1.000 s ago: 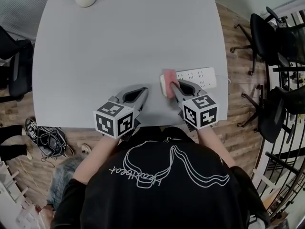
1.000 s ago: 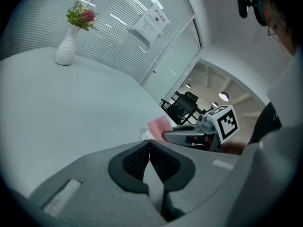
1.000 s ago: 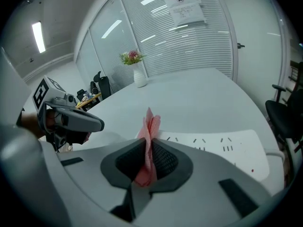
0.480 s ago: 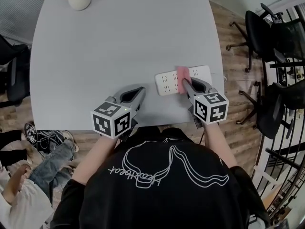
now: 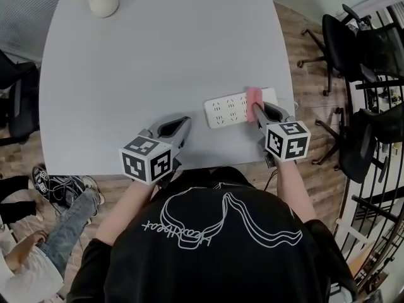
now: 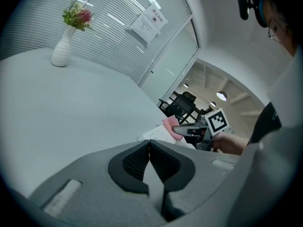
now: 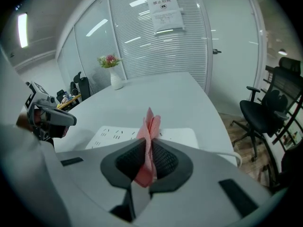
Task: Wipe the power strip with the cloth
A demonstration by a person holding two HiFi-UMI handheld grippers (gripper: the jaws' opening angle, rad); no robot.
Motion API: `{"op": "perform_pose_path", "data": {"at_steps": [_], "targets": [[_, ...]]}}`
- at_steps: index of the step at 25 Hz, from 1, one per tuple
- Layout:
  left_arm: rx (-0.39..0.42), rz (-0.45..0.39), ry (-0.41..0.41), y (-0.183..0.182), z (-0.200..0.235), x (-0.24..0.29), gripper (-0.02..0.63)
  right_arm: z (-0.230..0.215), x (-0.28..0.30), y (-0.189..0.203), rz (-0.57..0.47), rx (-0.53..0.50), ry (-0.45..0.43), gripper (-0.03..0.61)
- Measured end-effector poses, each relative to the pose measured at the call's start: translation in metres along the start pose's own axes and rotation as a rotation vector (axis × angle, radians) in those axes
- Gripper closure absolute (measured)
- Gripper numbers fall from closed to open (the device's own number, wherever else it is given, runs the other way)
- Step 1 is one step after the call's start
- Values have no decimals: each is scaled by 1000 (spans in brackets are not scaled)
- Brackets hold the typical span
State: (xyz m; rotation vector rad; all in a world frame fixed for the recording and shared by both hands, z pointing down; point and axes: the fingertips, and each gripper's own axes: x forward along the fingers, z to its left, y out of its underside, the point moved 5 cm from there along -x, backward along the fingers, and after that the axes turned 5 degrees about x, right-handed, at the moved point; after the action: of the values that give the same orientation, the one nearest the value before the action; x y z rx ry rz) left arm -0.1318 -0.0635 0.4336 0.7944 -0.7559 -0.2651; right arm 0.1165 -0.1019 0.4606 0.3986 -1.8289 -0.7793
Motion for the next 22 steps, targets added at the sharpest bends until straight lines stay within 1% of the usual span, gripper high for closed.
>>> {"op": "perform_pose_path", "data": {"at_steps": [13,18,22], "targets": [[2,-2,14,-2,0,7,600,-45,-19,4,-25,51,109,529],[2,1,12,-2,-2,8,600,-59,-27,8,-26,44,150,529],[10,1,7,-1,-10,8,600,-72,-40,12,-66,46,191,531]]}}
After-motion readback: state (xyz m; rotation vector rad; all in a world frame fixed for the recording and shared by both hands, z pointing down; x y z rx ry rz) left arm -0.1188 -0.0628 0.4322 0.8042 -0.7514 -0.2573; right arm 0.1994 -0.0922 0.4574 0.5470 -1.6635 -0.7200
